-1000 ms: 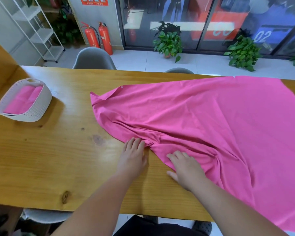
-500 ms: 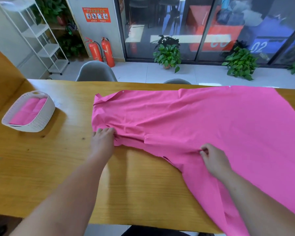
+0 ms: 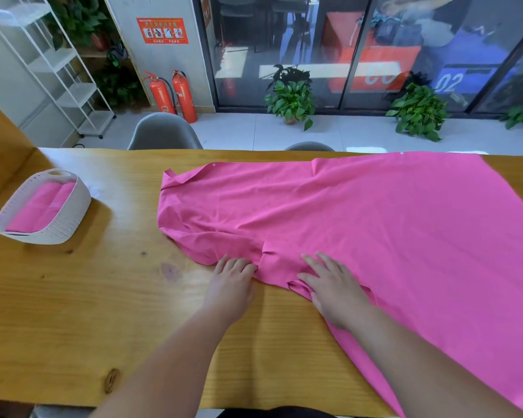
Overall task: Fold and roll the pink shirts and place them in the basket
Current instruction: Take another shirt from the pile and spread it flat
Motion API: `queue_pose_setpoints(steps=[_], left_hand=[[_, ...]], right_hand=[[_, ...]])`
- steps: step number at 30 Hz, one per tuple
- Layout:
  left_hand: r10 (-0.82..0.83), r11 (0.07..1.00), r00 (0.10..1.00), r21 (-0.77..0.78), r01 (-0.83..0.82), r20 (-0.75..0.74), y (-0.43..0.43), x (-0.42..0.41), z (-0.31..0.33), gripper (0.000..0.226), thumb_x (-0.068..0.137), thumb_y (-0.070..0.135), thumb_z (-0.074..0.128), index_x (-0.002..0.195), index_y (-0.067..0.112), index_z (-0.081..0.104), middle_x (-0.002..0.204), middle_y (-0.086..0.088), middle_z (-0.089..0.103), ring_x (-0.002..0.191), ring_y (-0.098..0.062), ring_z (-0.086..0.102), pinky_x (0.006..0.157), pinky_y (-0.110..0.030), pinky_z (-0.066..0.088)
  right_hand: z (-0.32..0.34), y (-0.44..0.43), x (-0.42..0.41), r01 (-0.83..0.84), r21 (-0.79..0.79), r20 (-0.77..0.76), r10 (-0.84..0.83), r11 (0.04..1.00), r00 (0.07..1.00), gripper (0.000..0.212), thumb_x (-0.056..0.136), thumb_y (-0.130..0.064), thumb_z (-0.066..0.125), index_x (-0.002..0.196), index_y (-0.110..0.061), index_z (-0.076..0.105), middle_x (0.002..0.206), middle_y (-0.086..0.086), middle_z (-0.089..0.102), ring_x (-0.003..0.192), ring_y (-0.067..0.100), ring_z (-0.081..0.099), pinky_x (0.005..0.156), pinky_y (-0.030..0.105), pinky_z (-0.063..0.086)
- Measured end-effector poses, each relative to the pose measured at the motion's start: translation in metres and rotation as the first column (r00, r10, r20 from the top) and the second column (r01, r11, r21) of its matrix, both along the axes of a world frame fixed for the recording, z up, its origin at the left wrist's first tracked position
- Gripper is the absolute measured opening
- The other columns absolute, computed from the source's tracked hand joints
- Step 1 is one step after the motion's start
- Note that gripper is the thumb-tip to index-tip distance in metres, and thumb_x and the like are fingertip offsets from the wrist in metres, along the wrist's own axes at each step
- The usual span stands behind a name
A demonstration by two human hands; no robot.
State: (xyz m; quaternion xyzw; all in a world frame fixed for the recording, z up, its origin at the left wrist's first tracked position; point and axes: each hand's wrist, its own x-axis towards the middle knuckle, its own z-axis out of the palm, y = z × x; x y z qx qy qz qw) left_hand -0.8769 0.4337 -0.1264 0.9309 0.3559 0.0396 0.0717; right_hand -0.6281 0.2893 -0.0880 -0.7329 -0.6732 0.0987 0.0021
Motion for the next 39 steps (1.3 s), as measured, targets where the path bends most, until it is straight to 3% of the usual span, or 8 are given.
queue_pose_setpoints(steps=[4,8,16,21,25,31,34,39], left_hand=[[0.023,0.997,0.999,-0.073,-0.026,-0.049,-0.002,-0.001,-0.001,0.063,0.083,0.041,0.073,0.143,0.029,0.059,0.145,0.008,0.058,0.137,-0.020,0.051,0.128,-0.048,0.026],[0.062,0.987,0.995,-0.146,-0.073,-0.078,0.003,-0.002,0.001,0.065,0.087,0.049,0.071,0.147,0.035,0.051,0.148,0.010,0.051,0.140,-0.018,0.048,0.128,-0.050,0.023],[0.160,0.975,0.986,-0.152,-0.164,-0.037,0.028,0.012,0.004,0.008,0.096,0.031,0.063,0.097,0.033,0.070,0.103,0.010,0.059,0.103,-0.017,0.066,0.122,-0.054,0.031],[0.282,0.959,0.918,-0.099,-0.264,0.278,0.050,-0.012,0.024,0.020,0.095,0.010,0.064,0.092,0.025,0.052,0.094,0.002,0.057,0.090,-0.027,0.059,0.086,-0.039,0.041],[0.413,0.909,0.831,-0.112,-0.402,0.372,0.063,-0.030,0.054,0.025,0.097,0.039,0.032,0.098,0.020,0.048,0.104,0.002,0.045,0.097,-0.022,0.040,0.087,-0.040,0.033],[0.379,0.922,0.887,-0.026,-0.386,0.262,0.048,-0.067,0.040,0.020,0.095,0.033,0.050,0.105,0.018,0.056,0.115,-0.003,0.055,0.113,-0.031,0.050,0.095,-0.047,0.045],[0.280,0.950,0.938,0.081,-0.301,0.206,0.018,-0.084,0.027,0.040,0.091,0.024,0.067,0.129,0.013,0.060,0.140,-0.011,0.053,0.127,-0.035,0.049,0.103,-0.050,0.044],[-0.097,0.985,0.986,0.153,0.076,0.136,-0.048,-0.086,0.005,0.033,0.092,0.025,0.062,0.124,0.016,0.067,0.132,-0.008,0.059,0.118,-0.033,0.058,0.102,-0.045,0.048]], right_hand=[[-0.006,0.009,-0.001,0.031,0.022,0.086,-0.033,0.999,0.996,0.052,0.102,-0.023,0.056,0.154,-0.026,0.051,0.164,-0.004,0.044,0.154,0.027,0.035,0.125,0.047,0.028],[0.014,0.016,0.005,0.138,0.186,-0.005,-0.140,0.973,0.990,0.038,0.099,-0.036,0.063,0.134,-0.024,0.069,0.135,-0.006,0.066,0.130,0.022,0.056,0.111,0.044,0.046],[0.035,0.016,0.024,0.460,0.294,-0.159,-0.432,0.838,0.888,0.013,0.091,-0.029,0.078,0.104,-0.026,0.079,0.099,-0.004,0.072,0.095,0.024,0.066,0.081,0.041,0.055],[0.039,0.012,0.028,0.621,0.270,-0.234,-0.575,0.736,0.784,0.015,0.092,-0.017,0.073,0.104,-0.024,0.078,0.104,0.000,0.072,0.099,0.028,0.067,0.083,0.041,0.054],[0.045,0.007,0.029,0.502,0.174,-0.304,-0.439,0.847,0.845,0.015,0.086,-0.018,0.077,0.095,-0.030,0.078,0.098,-0.008,0.073,0.094,0.019,0.067,0.083,0.038,0.055],[0.050,-0.001,-0.004,0.360,-0.028,-0.387,-0.342,0.932,0.856,0.018,0.084,-0.030,0.070,0.100,-0.036,0.062,0.081,-0.015,0.068,0.078,0.013,0.064,0.070,0.037,0.051],[0.035,-0.010,-0.020,0.231,-0.019,-0.271,-0.228,0.973,0.935,0.037,0.091,-0.039,0.063,0.128,-0.035,0.056,0.111,-0.016,0.065,0.103,0.013,0.062,0.087,0.038,0.053],[0.010,-0.027,-0.043,0.174,0.055,-0.006,-0.174,0.983,0.985,0.064,0.094,-0.045,0.065,0.153,-0.026,0.049,0.153,0.003,0.047,0.141,0.026,0.044,0.116,0.045,0.043]])
